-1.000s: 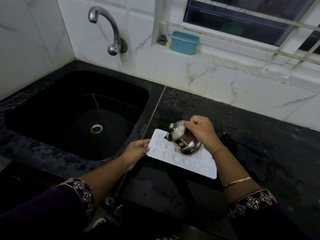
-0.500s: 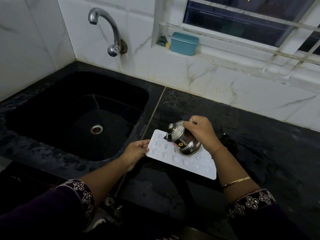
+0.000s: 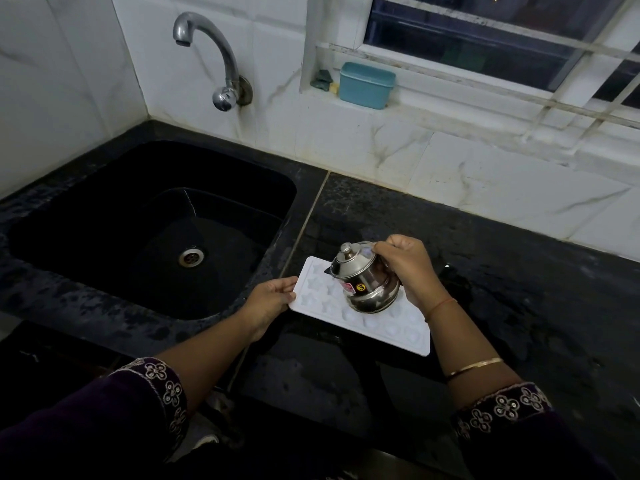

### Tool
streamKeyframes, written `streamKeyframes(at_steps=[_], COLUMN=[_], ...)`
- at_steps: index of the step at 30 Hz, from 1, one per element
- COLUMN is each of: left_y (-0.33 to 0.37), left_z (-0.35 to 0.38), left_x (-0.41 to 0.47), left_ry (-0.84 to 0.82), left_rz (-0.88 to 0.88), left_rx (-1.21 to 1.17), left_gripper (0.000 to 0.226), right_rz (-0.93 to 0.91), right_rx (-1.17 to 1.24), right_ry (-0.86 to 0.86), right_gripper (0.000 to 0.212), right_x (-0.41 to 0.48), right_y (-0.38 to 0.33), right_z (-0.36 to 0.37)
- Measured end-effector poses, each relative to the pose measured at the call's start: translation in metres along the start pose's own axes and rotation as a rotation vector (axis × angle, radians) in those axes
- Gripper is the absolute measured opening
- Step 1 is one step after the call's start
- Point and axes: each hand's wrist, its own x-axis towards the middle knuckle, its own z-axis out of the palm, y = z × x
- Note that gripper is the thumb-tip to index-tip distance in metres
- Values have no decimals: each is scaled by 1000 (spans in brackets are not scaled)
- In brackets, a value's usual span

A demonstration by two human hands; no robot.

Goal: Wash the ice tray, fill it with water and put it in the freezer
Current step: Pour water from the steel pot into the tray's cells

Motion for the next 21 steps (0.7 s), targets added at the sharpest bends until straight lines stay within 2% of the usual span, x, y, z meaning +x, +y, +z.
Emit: streamKeyframes(at_steps=[12, 21], left_y=[1, 4], left_z=[-4, -9], left_x=[-2, -5], left_ry=[-70, -112], left_rz=[-7, -22], left_rx=[18, 19], left_gripper=[50, 51], right_rz=[-46, -19], right_rx=[-104, -131], right_ry=[-66, -34], right_gripper=[40, 41], right_x=[-14, -22], right_y=[-1, -6], right_z=[5, 13])
